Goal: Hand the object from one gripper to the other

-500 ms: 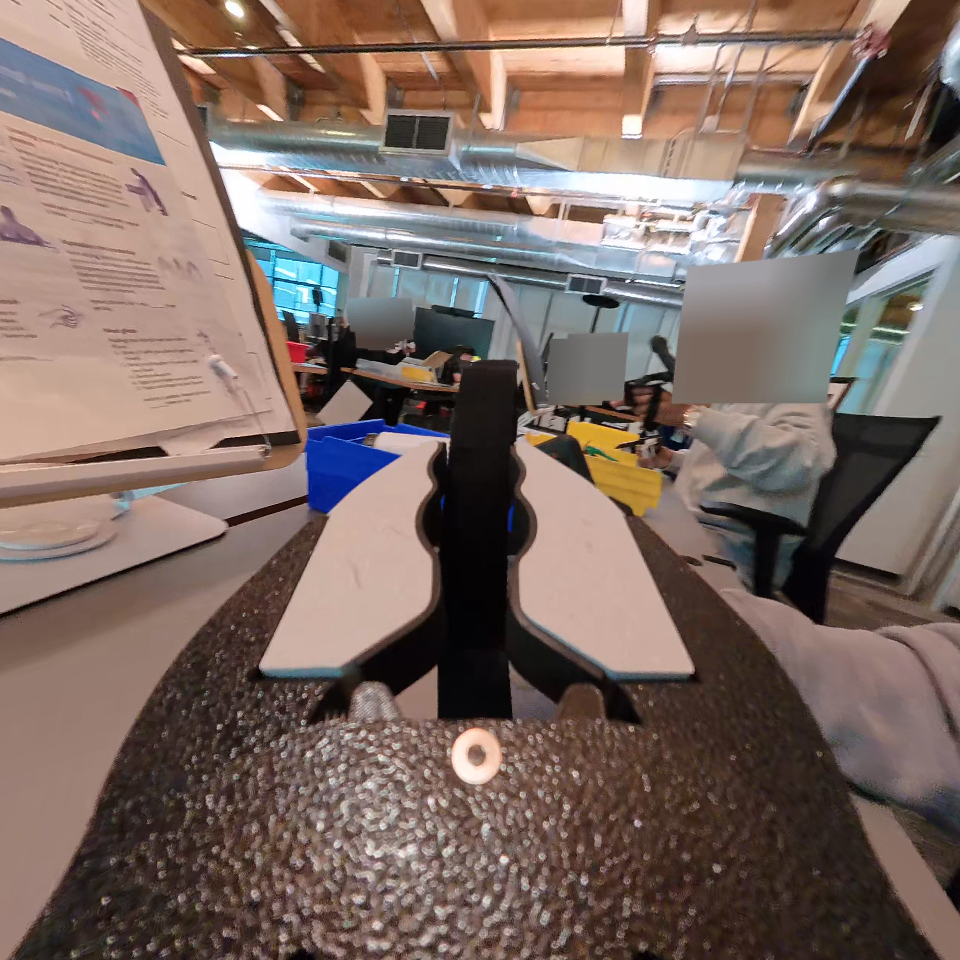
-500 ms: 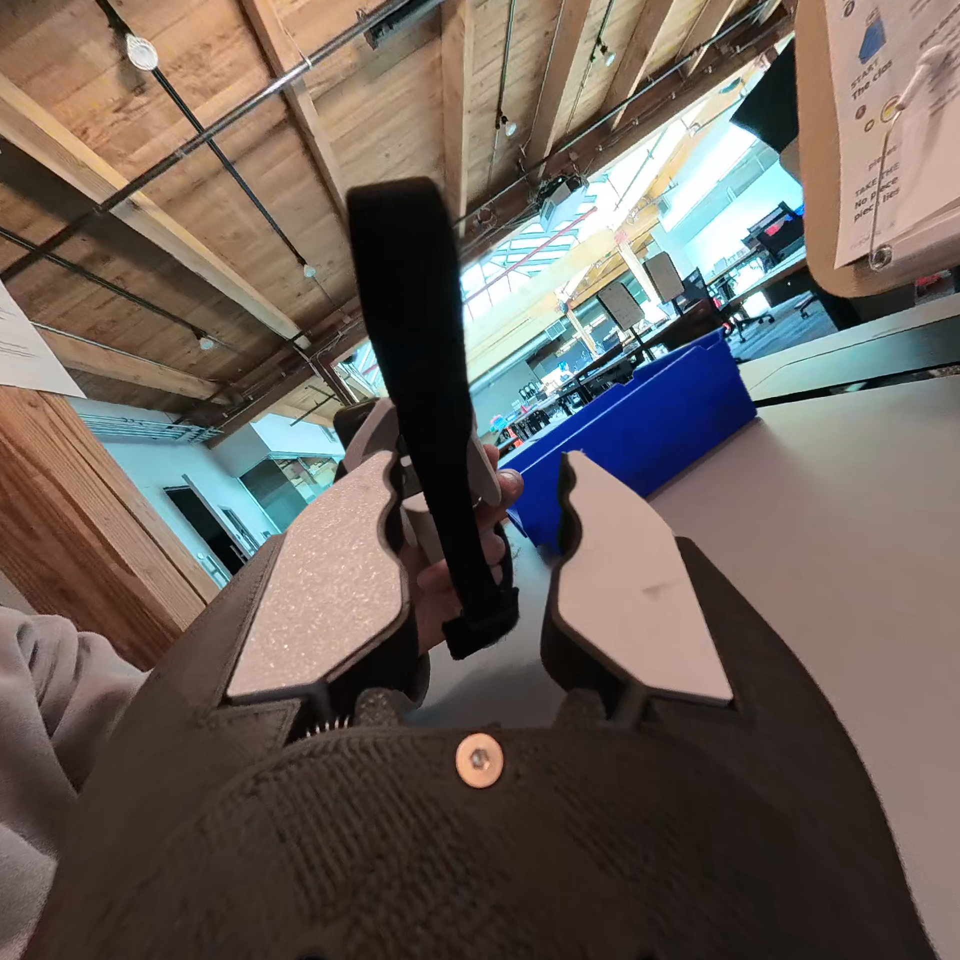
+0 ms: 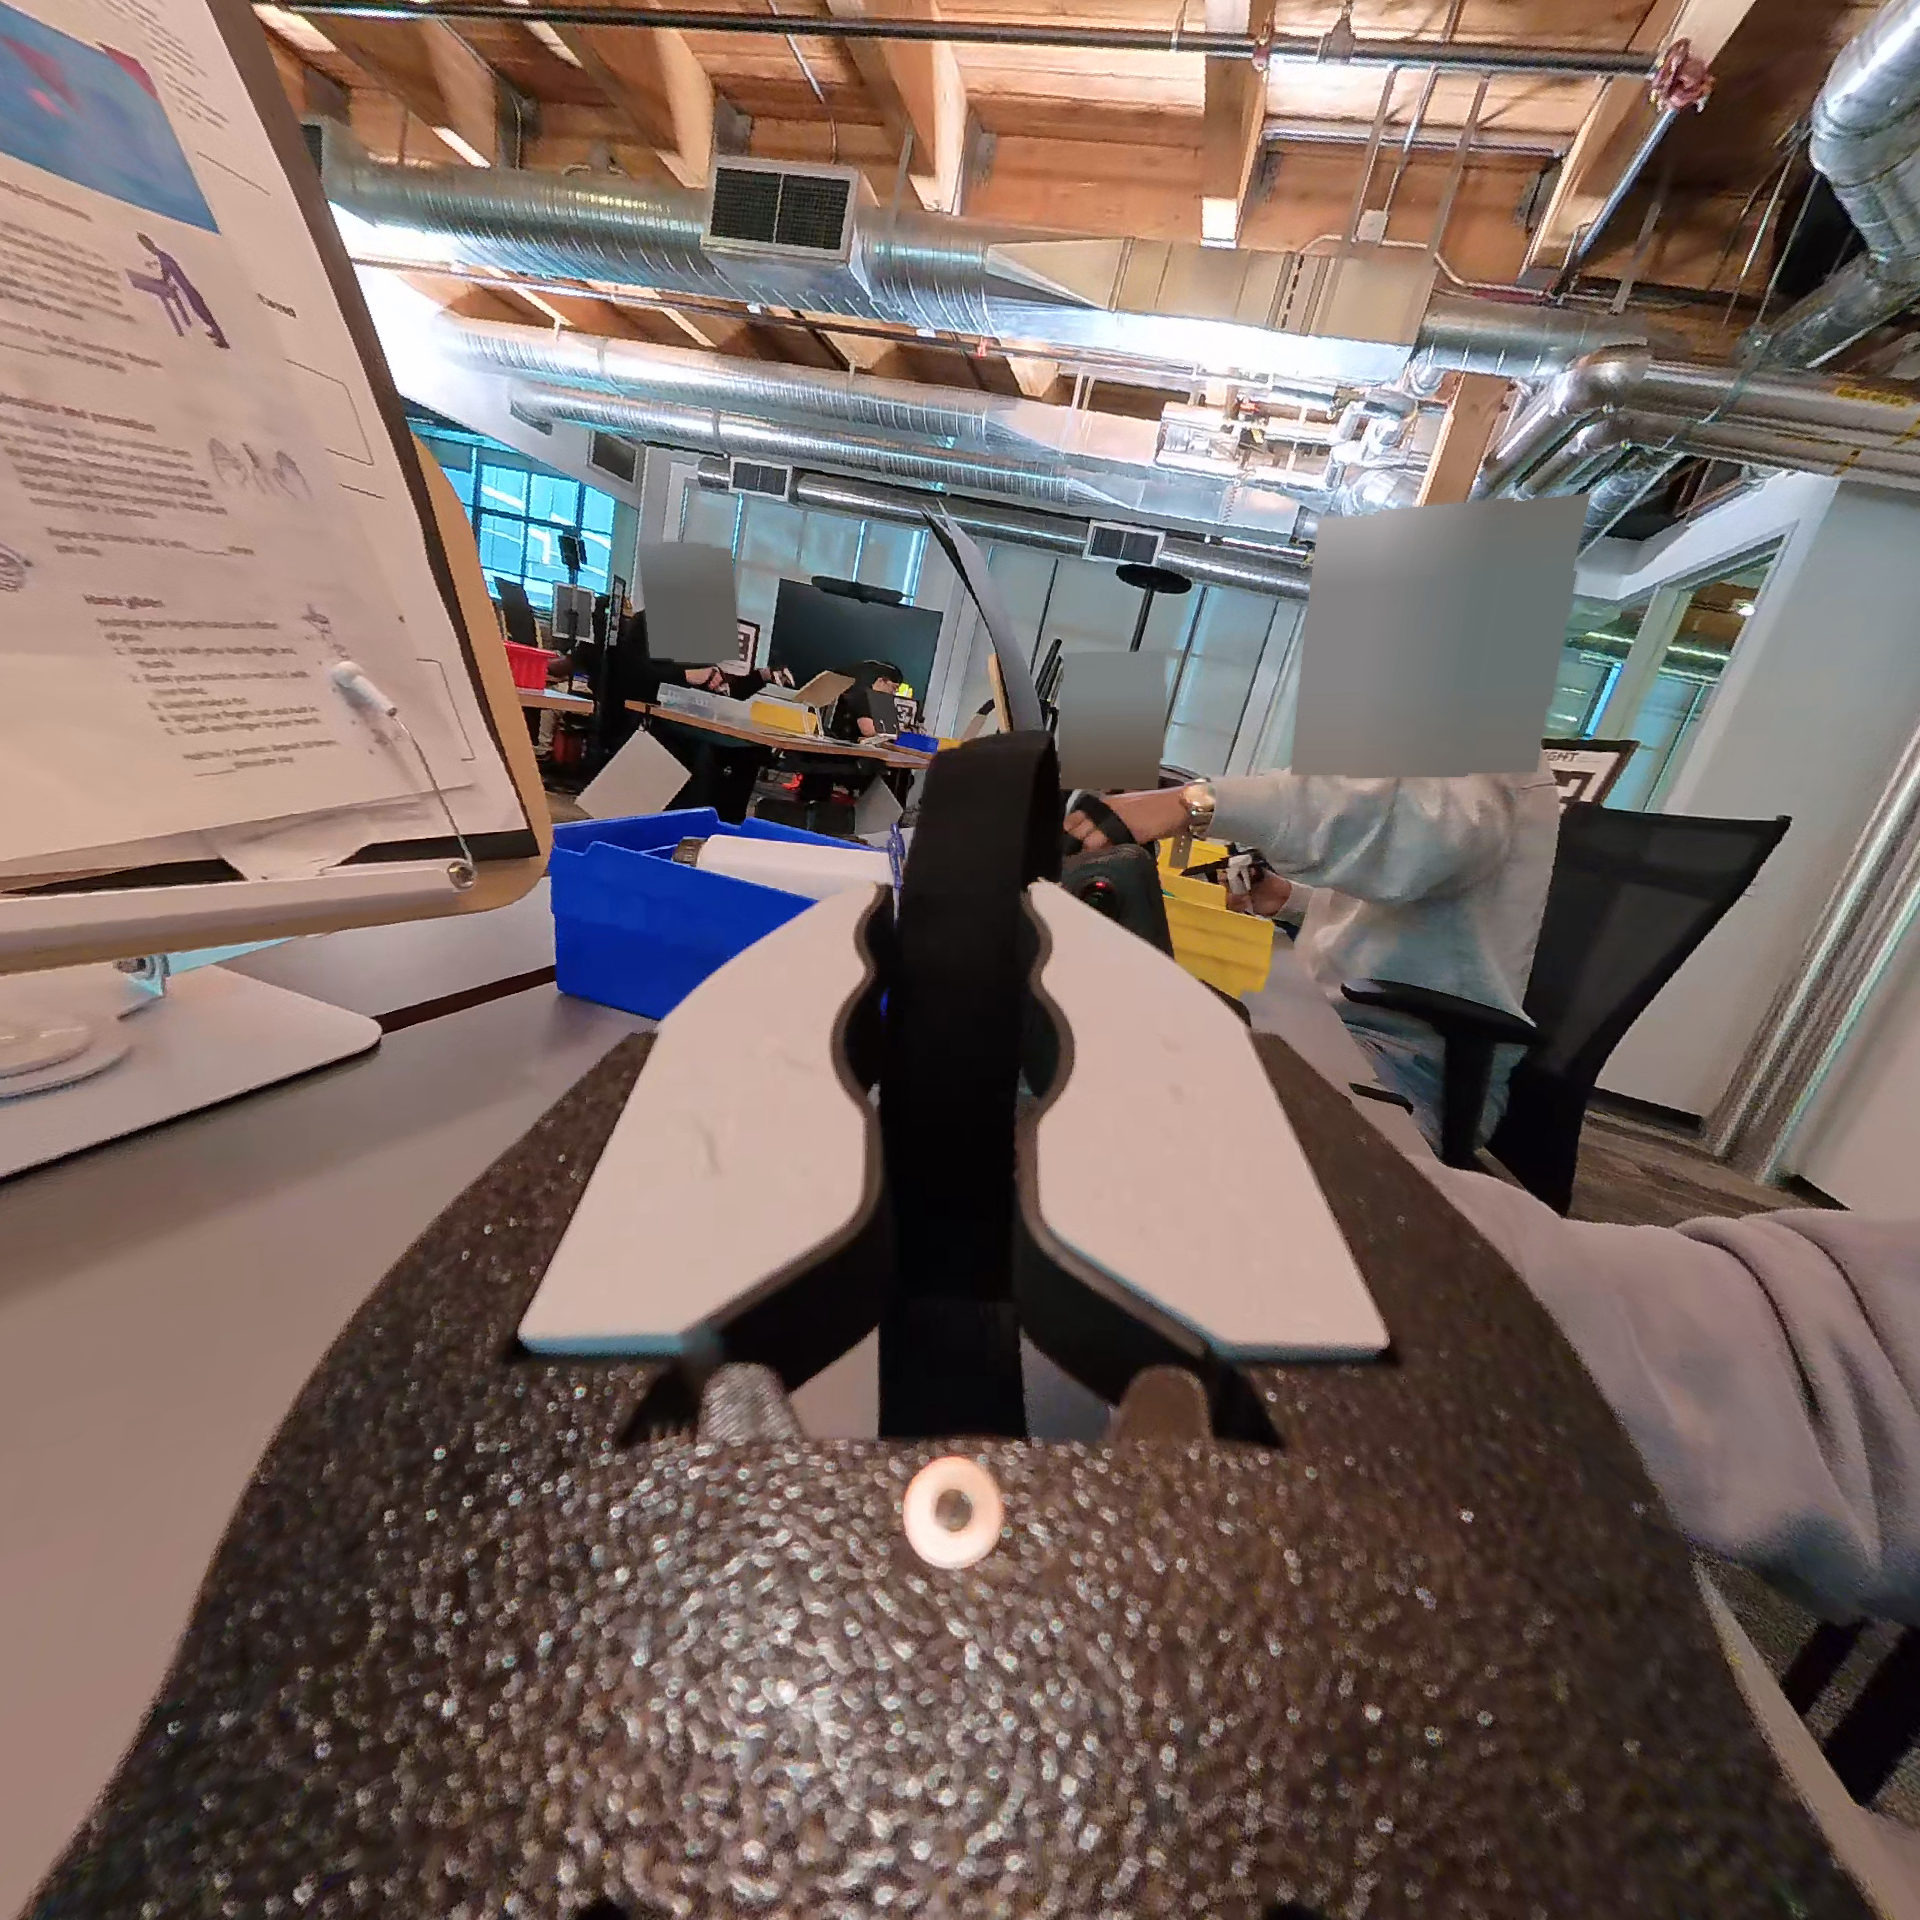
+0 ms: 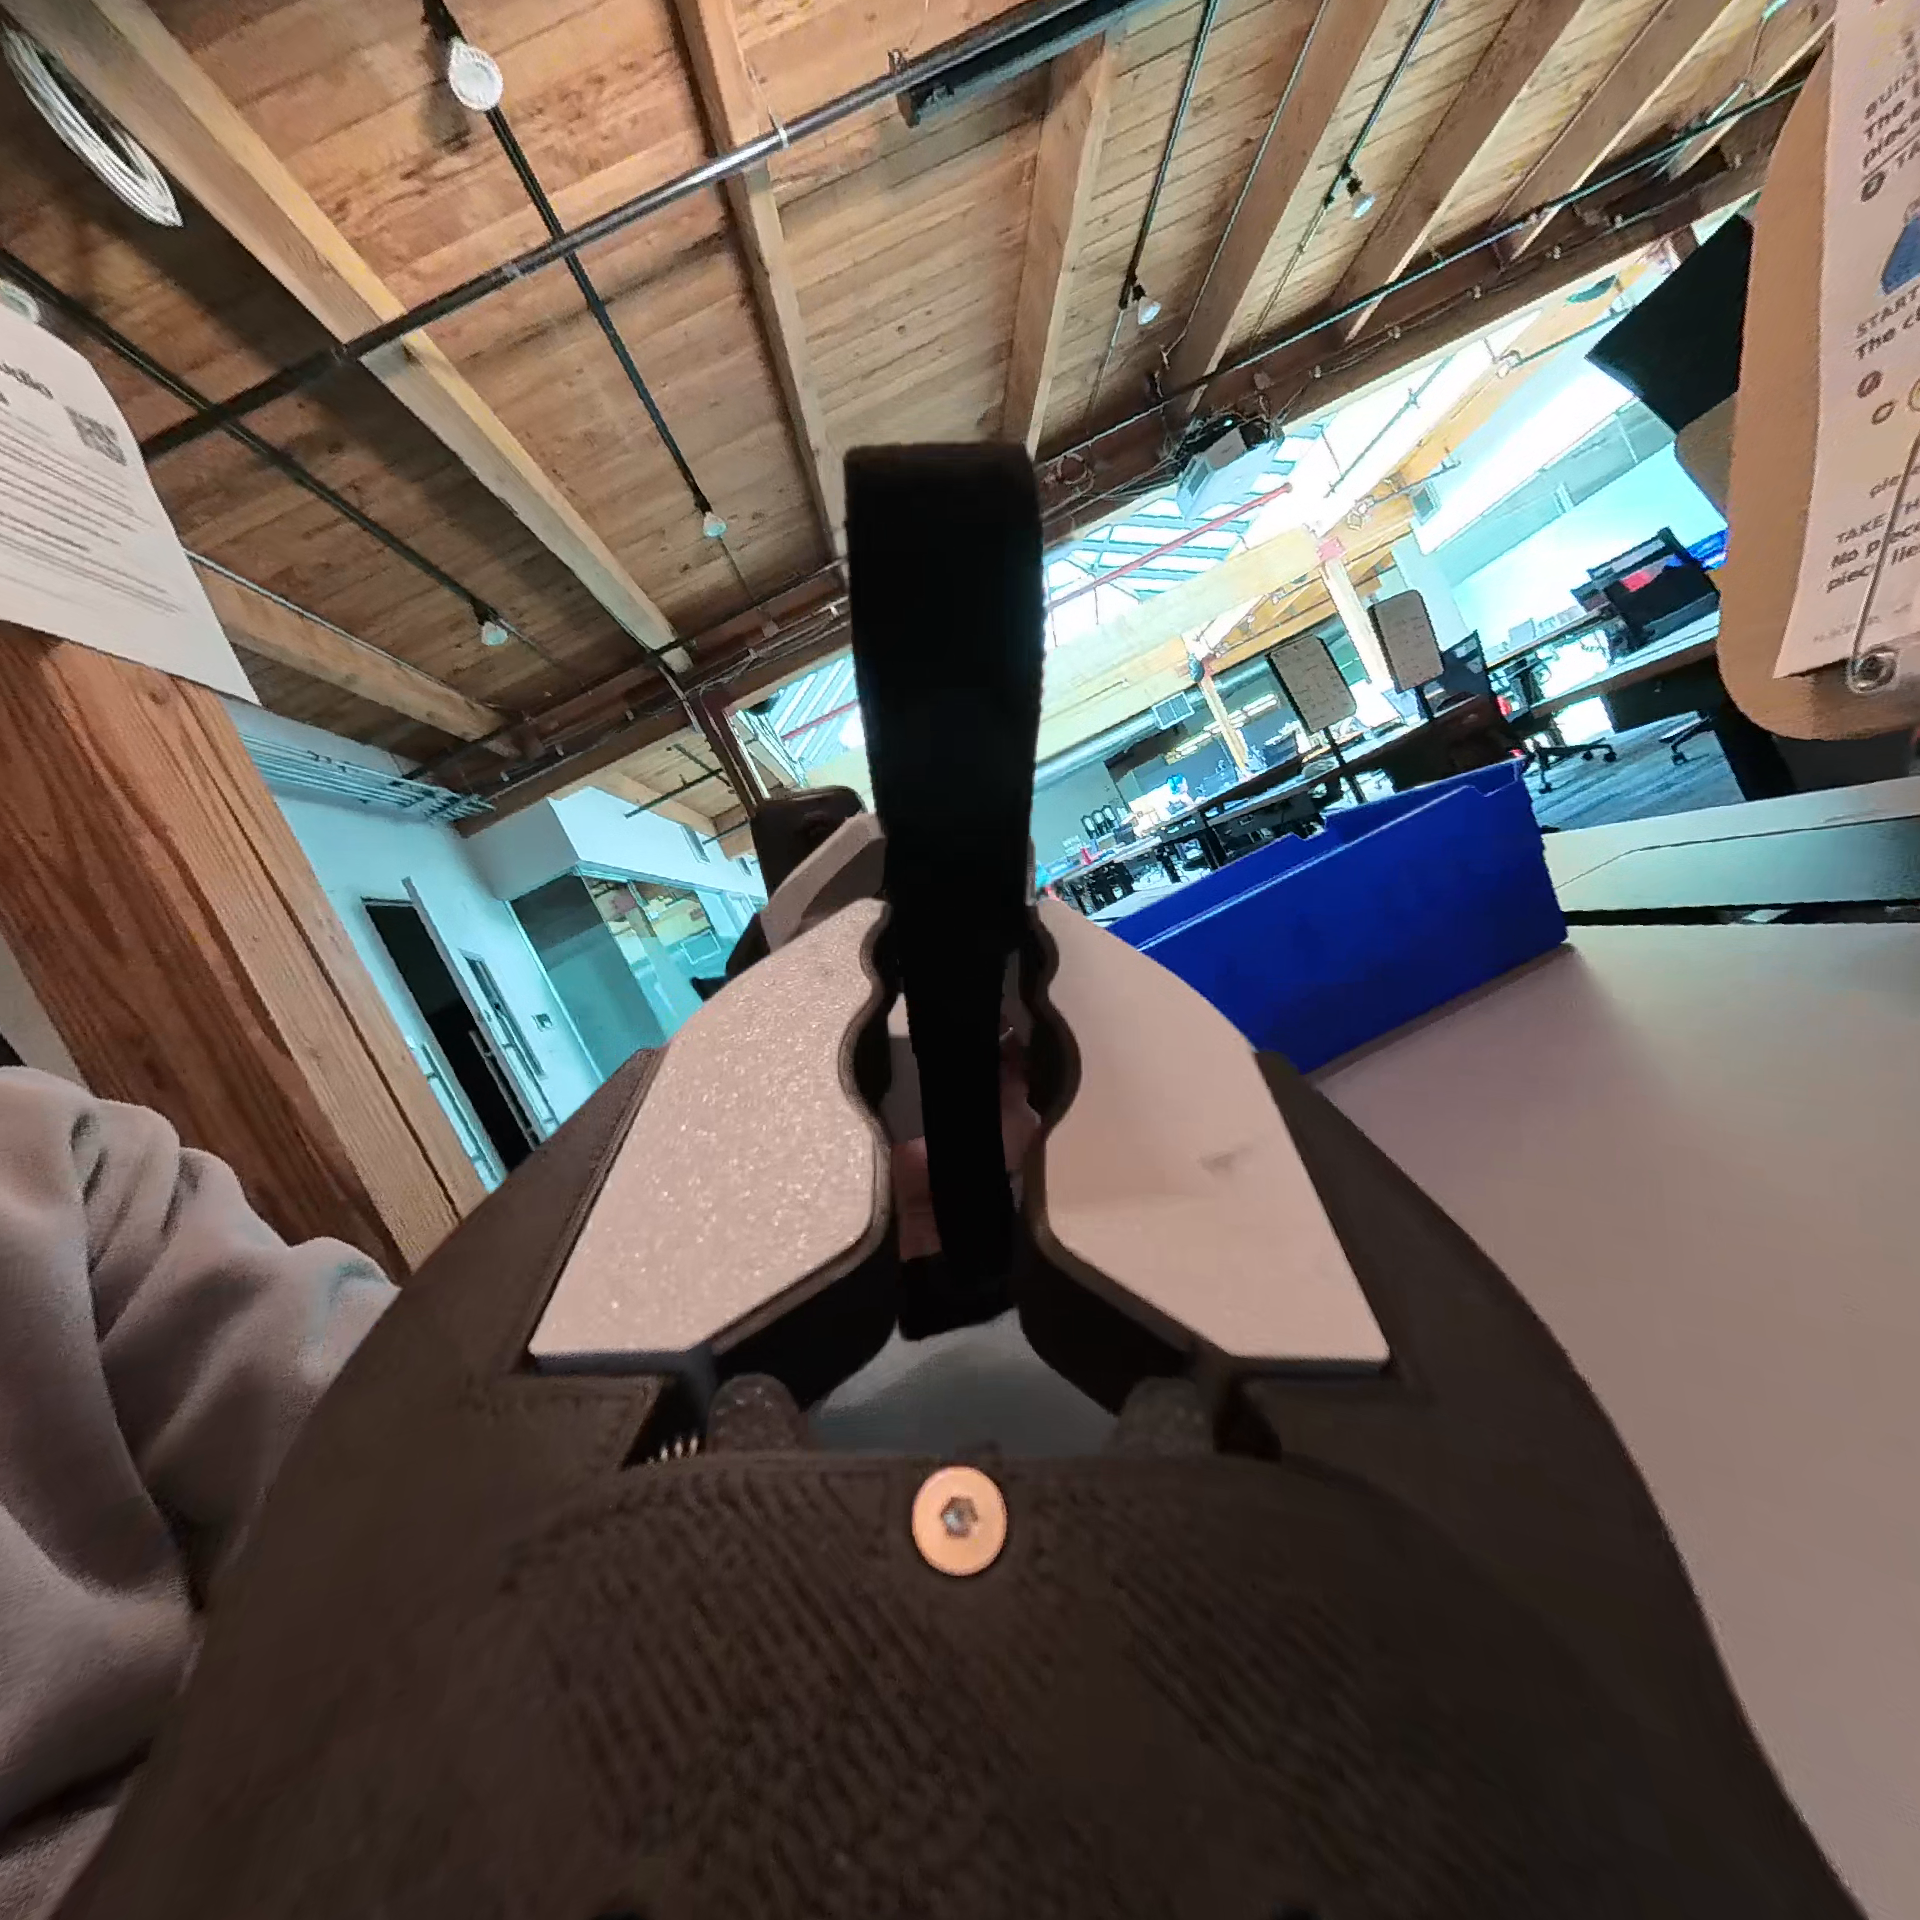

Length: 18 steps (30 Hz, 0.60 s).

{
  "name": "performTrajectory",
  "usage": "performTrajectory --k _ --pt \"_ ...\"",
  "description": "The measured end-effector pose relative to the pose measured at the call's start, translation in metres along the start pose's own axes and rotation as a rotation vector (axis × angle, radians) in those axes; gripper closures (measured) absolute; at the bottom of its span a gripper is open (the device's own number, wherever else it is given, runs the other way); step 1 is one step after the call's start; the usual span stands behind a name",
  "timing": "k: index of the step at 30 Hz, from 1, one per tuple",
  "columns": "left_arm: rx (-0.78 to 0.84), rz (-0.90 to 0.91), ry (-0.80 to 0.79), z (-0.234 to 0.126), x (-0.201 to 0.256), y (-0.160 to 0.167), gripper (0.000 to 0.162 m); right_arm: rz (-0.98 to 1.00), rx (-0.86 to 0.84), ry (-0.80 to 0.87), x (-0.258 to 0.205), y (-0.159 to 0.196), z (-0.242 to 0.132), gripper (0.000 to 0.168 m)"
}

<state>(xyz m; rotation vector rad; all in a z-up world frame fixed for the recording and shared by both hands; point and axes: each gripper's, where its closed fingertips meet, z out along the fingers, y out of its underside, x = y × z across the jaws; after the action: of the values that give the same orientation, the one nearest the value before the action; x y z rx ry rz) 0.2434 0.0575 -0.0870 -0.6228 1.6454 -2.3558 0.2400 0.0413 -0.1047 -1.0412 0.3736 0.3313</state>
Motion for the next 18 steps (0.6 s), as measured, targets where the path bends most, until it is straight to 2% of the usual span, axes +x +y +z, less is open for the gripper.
performTrajectory --k 5,7,9,12,16,18 --pt "-0.015 0.0 -0.013 -0.002 -0.004 0.001 0.14 -0.106 -0.056 0.047 0.004 0.0 -0.003 0.147" --pt "-0.058 0.037 -0.035 -0.003 -0.009 0.005 0.138 -0.226 -0.118 0.104 0.009 0.0 -0.006 0.148" --pt "-0.121 0.092 -0.076 -0.005 -0.016 0.011 0.128 -0.388 -0.209 0.206 0.019 0.0 -0.012 0.148" --pt "-0.216 0.248 -0.153 -0.006 -0.024 0.018 0.107 -0.721 -0.376 0.445 0.044 -0.007 -0.03 0.148" --pt "-0.329 0.503 -0.148 0.002 -0.009 0.031 0.104 -1.203 -0.651 0.673 0.064 -0.012 -0.047 0.148" --pt "-0.364 0.629 -0.148 0.007 -0.002 0.038 0.106 -1.403 -0.784 0.692 0.068 -0.005 -0.05 0.148"
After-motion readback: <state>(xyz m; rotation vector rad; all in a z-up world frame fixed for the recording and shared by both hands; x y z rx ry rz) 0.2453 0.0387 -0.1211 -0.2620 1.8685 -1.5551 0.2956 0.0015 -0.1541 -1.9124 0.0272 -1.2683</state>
